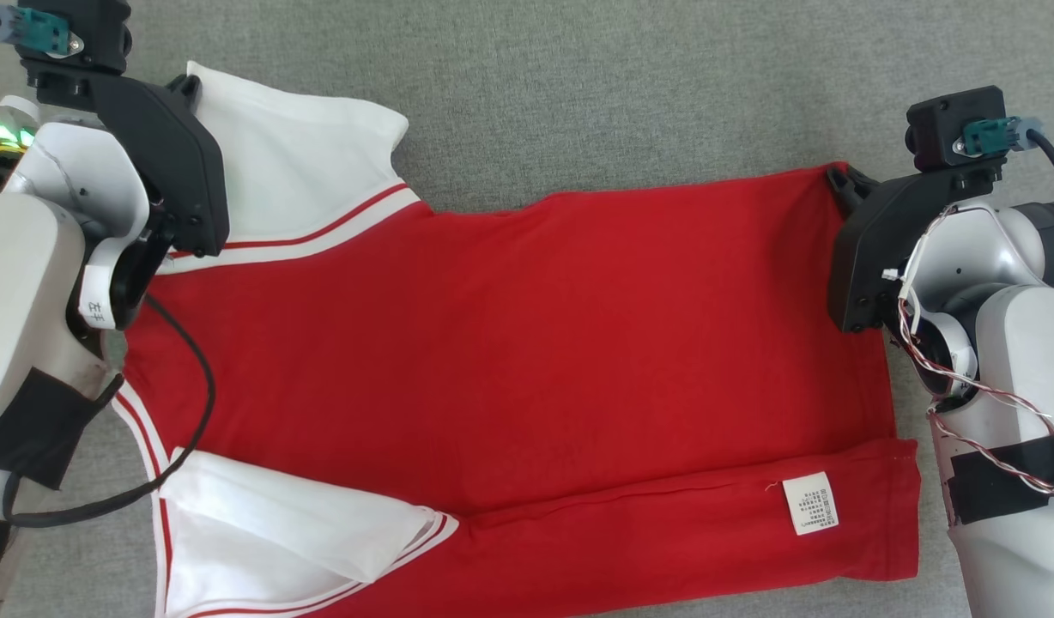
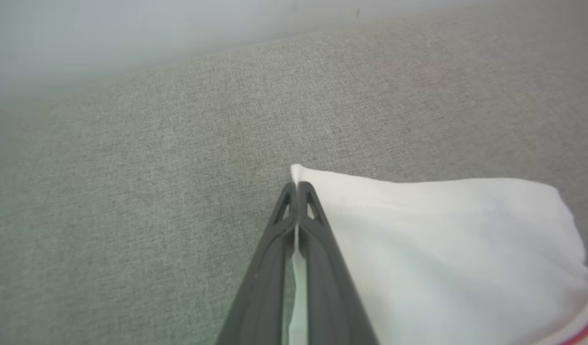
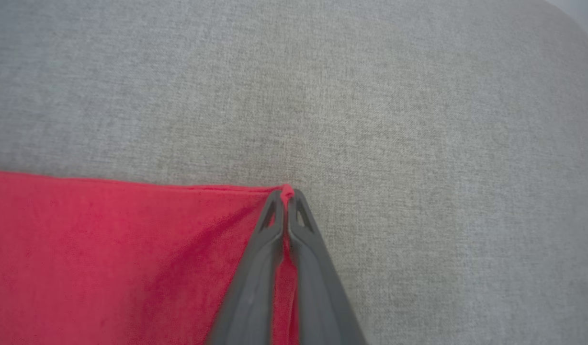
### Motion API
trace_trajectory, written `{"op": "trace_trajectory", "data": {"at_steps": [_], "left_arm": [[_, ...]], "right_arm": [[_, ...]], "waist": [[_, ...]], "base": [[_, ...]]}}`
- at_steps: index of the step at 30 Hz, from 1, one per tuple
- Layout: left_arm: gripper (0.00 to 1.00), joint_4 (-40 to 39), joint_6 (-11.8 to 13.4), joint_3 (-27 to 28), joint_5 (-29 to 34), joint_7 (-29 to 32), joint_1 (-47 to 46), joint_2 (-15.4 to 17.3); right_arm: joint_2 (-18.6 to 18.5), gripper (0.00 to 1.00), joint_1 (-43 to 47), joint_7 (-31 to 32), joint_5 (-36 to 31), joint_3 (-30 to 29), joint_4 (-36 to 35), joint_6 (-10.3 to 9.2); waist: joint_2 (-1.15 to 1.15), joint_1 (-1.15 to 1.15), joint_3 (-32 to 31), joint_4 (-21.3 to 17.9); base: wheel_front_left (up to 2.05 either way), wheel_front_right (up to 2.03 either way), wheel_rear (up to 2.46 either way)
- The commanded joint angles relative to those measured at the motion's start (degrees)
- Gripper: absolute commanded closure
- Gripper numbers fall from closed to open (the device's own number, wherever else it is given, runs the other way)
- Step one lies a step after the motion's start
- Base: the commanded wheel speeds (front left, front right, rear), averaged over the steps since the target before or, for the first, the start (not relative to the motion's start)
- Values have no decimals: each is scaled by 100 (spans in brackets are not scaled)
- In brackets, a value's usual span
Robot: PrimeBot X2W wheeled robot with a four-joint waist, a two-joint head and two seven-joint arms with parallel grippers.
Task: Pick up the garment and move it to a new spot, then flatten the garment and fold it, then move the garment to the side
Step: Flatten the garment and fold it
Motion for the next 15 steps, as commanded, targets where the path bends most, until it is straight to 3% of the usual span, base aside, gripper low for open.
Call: {"op": "trace_trajectory", "data": {"at_steps": [1, 7, 10, 15], "left_arm": [[100, 28, 9, 24, -7, -106, 74, -9], [100, 32, 161, 181, 68, -864, 265, -111], [100, -78, 156, 187, 125, -1489, 625, -181], [100, -294, 397, 239, 299, -2492, 1184, -359]], "right_arm": [[-30, 100, 81, -63, -6, -16, -8, 4], [-39, 100, 240, -354, 69, -27, -115, 4], [-79, 100, 502, -671, 185, -50, -179, 4], [-120, 100, 904, -1154, 189, -245, -368, 4]], "waist": [[0, 0, -56, 3], [0, 0, -329, 90], [0, 0, -591, 218], [0, 0, -954, 438]], "base": [[0, 0, 0], [0, 0, 0], [0, 0, 0], [0, 0, 0]]}}
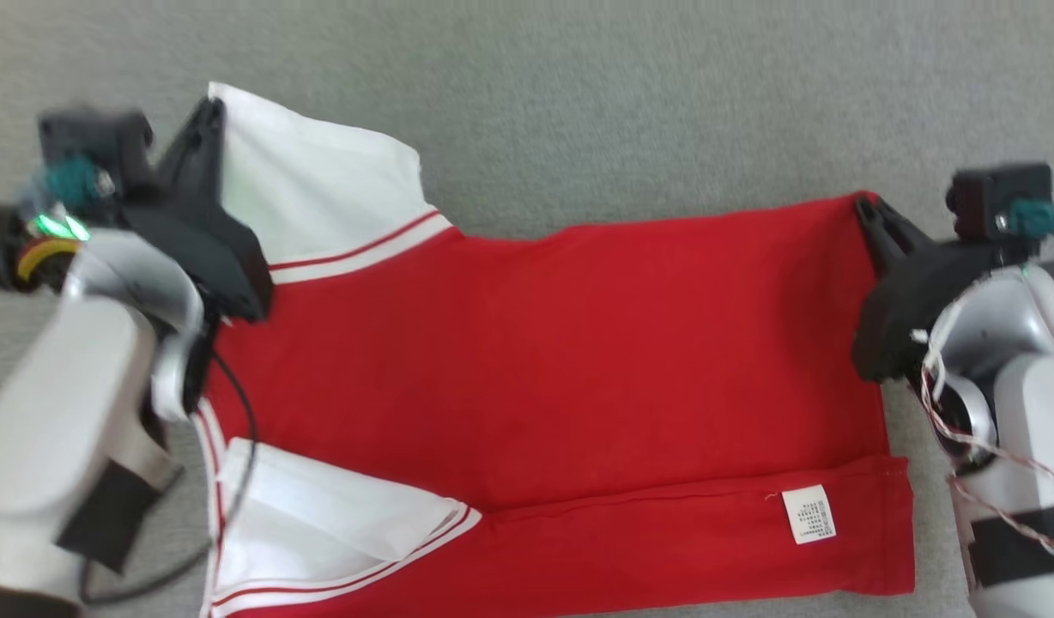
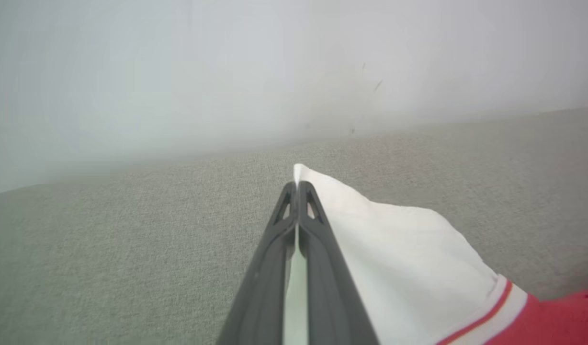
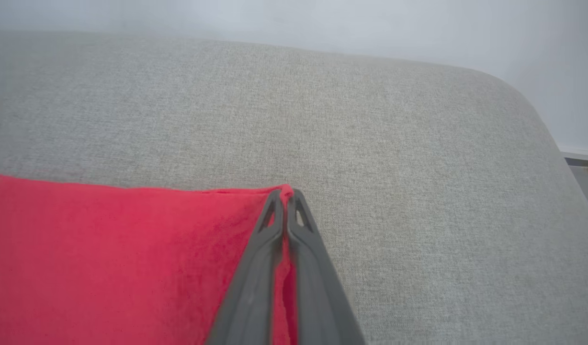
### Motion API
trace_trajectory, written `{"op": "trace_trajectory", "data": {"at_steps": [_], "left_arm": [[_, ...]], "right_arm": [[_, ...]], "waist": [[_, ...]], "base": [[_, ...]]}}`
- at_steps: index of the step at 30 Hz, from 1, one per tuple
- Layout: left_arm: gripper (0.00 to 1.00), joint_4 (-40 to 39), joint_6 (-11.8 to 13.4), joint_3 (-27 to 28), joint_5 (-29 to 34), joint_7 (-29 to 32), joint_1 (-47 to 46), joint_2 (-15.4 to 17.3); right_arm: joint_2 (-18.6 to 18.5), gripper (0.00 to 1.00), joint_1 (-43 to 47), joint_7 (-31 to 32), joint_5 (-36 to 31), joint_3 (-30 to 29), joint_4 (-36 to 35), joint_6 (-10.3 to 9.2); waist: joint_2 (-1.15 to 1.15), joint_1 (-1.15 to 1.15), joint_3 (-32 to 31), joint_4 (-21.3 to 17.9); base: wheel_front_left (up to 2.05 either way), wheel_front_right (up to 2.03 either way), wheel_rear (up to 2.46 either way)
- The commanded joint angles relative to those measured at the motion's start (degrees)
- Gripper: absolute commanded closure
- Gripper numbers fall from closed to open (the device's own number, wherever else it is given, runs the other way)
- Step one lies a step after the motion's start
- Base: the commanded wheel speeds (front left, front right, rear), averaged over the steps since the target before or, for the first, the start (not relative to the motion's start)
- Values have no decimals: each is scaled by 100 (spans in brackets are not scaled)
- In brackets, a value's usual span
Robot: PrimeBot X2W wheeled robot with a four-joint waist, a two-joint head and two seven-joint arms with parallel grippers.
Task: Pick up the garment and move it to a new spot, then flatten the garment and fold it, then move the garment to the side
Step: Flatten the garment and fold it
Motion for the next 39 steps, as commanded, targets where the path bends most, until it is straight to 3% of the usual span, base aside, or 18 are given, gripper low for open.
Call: {"op": "trace_trajectory", "data": {"at_steps": [1, 14, 22, 33, 39], "left_arm": [[100, -89, 76, 6, 58, -243, 294, -108], [100, -947, 476, 122, -324, -1150, 2062, -363], [100, -1492, 651, 146, -612, -1380, 3218, -368], [100, -1968, 843, 274, -947, -1384, 4044, -313], [100, -1931, 784, 220, -1028, -1366, 4241, -284]], "right_arm": [[-22, 100, 223, -104, 17, -50, -47, 4], [-288, 100, 1314, -243, 164, -56, -502, 4], [-661, 100, 1896, 158, 356, 157, -555, 4], [-1596, 100, 2090, 886, 440, 796, -750, 4], [-2050, 100, 2010, 1154, 577, 1219, -793, 4]], "waist": [[0, 0, -340, 254], [0, 0, -1027, 507], [0, 0, -1255, 561], [0, 0, -1351, 607], [0, 0, -1361, 657]], "base": [[0, 0, 0], [0, 0, 0], [0, 0, 0], [0, 0, 0], [0, 0, 0]]}}
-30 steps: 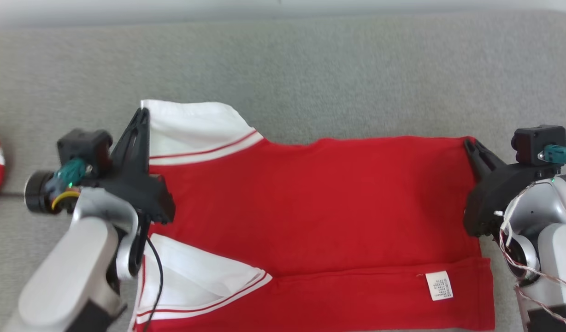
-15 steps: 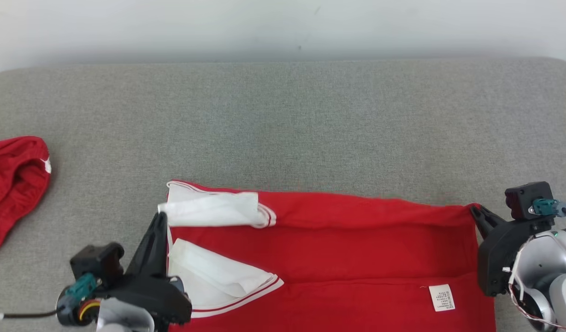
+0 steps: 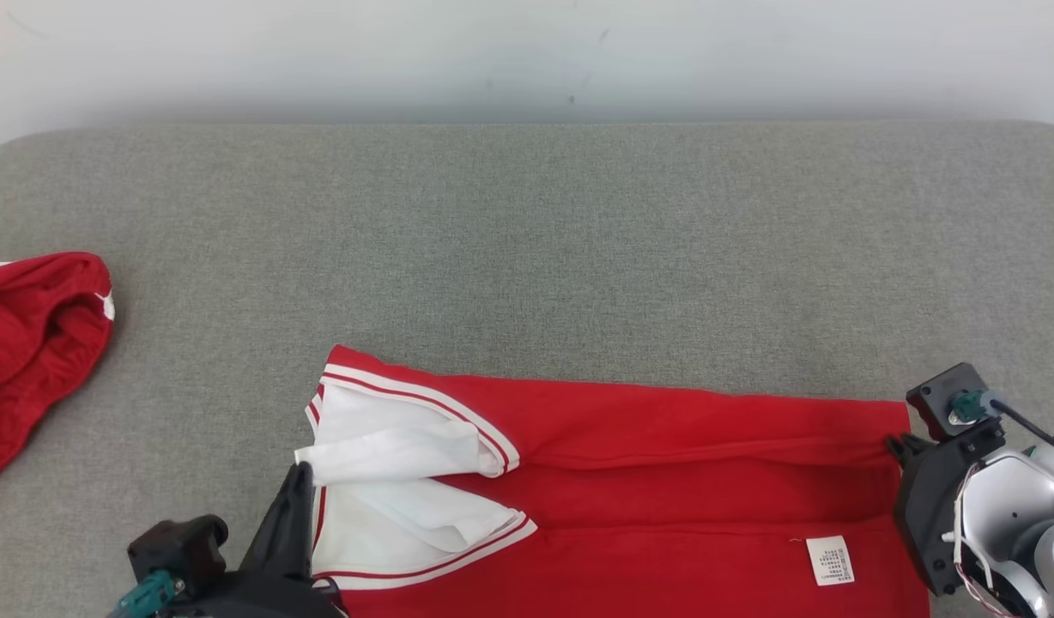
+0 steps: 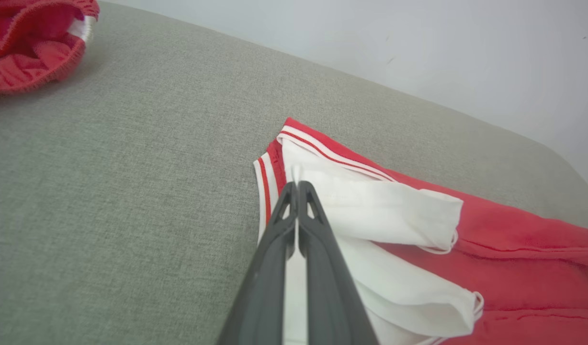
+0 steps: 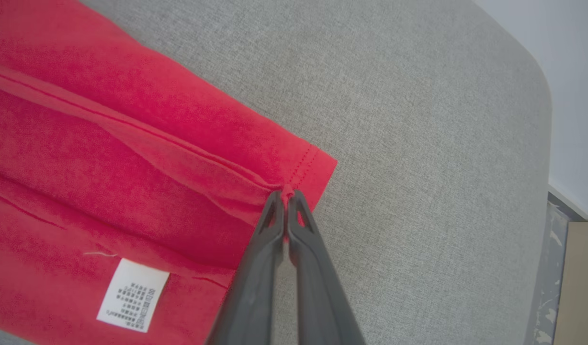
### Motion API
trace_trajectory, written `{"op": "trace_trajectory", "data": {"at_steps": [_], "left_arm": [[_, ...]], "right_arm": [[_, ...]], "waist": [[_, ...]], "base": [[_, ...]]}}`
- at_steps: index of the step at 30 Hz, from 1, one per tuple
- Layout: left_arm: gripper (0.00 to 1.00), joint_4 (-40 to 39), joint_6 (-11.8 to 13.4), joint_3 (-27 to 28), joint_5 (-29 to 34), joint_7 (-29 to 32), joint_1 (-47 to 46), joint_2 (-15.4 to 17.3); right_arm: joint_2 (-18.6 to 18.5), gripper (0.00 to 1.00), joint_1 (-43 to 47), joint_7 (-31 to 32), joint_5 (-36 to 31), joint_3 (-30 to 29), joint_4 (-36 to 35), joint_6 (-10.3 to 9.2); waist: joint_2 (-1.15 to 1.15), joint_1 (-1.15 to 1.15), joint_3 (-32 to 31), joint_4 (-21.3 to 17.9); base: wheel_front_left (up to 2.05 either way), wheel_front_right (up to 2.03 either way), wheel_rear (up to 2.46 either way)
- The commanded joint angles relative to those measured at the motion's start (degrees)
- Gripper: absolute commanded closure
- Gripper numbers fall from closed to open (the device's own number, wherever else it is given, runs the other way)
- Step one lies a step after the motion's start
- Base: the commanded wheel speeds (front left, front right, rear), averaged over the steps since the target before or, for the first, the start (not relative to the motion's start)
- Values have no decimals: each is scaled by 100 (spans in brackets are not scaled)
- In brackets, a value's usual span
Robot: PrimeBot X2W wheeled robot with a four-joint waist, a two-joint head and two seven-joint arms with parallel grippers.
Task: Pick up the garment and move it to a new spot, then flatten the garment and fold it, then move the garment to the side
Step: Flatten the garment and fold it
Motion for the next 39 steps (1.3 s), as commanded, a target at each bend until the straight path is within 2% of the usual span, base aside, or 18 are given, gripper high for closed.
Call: {"op": "trace_trajectory", "data": {"at_steps": [1, 4, 10, 11, 12, 22, 23, 25, 30, 35, 39], "left_arm": [[100, -2, -24, -23, -65, -4, 132, -11], [100, -5, 5, -41, -93, -19, 251, -14], [100, 43, 28, -115, -121, -49, 407, -76], [100, 72, 27, -128, -104, -51, 395, -77], [100, 90, 24, -140, -83, -60, 377, -82], [100, 326, 15, -274, 42, -40, 347, -57], [56, 359, 16, -298, 63, -33, 346, -47], [0, 447, 55, -370, 159, -3, 355, -3], [0, 614, 108, -451, 365, -91, 440, 134], [0, 556, 142, -300, 759, -620, 437, 202], [0, 204, -9, 172, 1184, -738, 474, -27]], "right_arm": [[-156, 100, -28, 83, 72, 163, -14, 4], [-361, 100, -105, 197, 77, 437, -19, 4], [-519, 100, -243, 390, 242, 708, 67, 4], [-479, 64, -264, 409, 267, 666, 92, 4], [-425, 0, -257, 450, 272, 618, 124, 4], [-126, 0, -150, 445, 259, 273, 20, 4], [-66, 0, -118, 416, 257, 196, -12, 4], [71, 0, -88, 305, 230, 49, -94, 4], [557, 0, 202, -53, 130, -577, -336, 4], [1578, 0, 658, -696, 92, -1610, -749, 4], [2426, 0, 1008, -1347, 23, -2163, -914, 6]], "waist": [[0, 0, -9, 10], [0, 0, -19, 18], [0, 0, -7, 49], [0, 0, -3, 58], [0, 0, -1, 65], [0, 0, -60, 57], [0, 0, -75, 49], [0, 0, -111, 34], [0, 0, -226, 43], [0, 0, -361, 117], [0, 0, -526, 181]], "base": [[0, 0, 0], [0, 0, 0], [0, 0, 0], [0, 0, 0], [0, 0, 0], [0, 0, 0], [0, 0, 0], [0, 0, 0], [0, 0, 0], [0, 0, 0], [0, 0, 0]]}}
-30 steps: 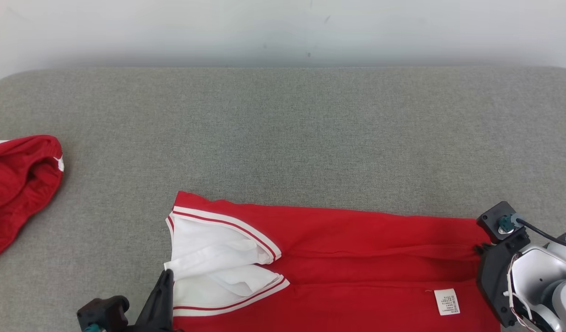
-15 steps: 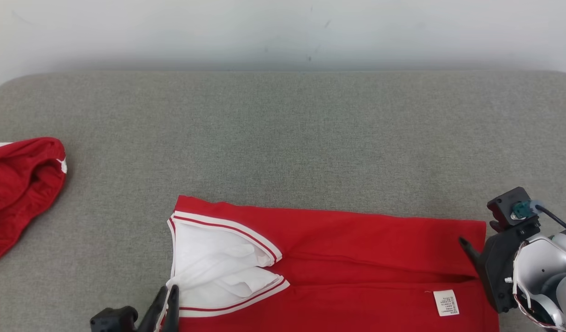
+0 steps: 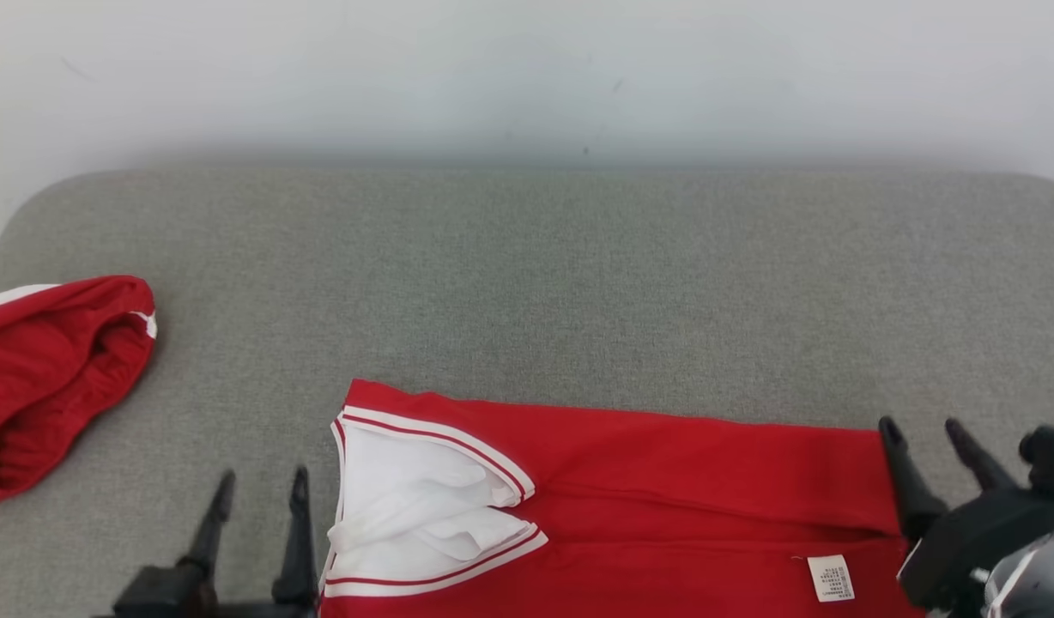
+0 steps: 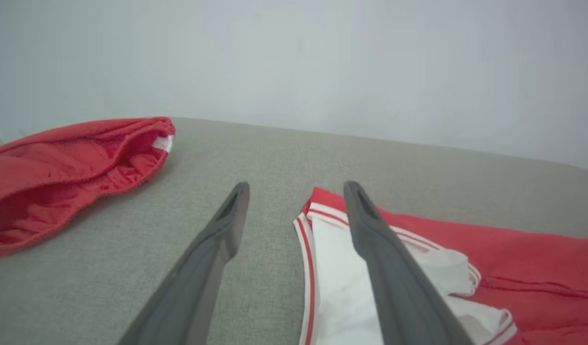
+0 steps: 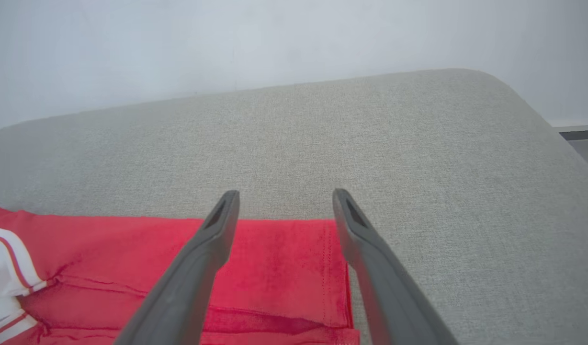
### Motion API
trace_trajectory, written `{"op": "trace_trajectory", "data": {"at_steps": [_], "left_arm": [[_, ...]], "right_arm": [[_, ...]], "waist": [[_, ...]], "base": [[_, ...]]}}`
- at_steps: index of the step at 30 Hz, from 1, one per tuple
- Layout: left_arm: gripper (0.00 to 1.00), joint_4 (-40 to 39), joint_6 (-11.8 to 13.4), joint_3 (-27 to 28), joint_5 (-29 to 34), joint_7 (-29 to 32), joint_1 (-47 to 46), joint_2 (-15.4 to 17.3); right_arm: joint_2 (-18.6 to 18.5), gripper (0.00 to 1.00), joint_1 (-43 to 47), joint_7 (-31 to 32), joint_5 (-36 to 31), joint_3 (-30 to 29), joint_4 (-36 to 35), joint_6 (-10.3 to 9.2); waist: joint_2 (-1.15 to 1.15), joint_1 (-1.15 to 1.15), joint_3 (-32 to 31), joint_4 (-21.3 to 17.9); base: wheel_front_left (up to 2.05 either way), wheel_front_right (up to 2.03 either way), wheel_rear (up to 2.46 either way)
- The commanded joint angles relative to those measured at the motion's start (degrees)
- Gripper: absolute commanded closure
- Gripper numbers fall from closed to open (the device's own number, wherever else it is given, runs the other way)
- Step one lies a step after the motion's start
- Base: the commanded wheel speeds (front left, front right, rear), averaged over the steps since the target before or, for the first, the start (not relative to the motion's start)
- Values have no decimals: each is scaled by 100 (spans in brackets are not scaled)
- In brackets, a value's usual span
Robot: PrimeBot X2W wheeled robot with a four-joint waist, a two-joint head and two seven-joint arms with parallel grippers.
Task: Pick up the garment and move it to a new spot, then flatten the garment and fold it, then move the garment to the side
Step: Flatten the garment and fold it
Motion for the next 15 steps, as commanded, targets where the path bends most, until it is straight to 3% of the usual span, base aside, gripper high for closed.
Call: {"op": "trace_trajectory", "data": {"at_steps": [1, 7, 8, 15], "left_arm": [[0, -197, -47, 265, 222, -34, 95, -147], [0, -1014, -625, 1498, 1020, -33, 586, -848], [0, -1155, -866, 1859, 1158, -33, 774, -1090], [0, -846, -1765, 2524, 1392, -34, 1107, -1618]], "right_arm": [[161, 0, 165, -207, -28, -61, 39, 8], [514, 0, 550, -1057, 40, -363, 704, 8], [552, 0, 605, -1214, 39, -424, 963, 8], [557, 0, 436, -1387, 84, -435, 1781, 8]], "waist": [[0, 0, -139, 62], [0, 0, -375, 86], [0, 0, -438, 87], [0, 0, -571, 75]], "base": [[0, 0, 0], [0, 0, 0], [0, 0, 0], [0, 0, 0]]}}
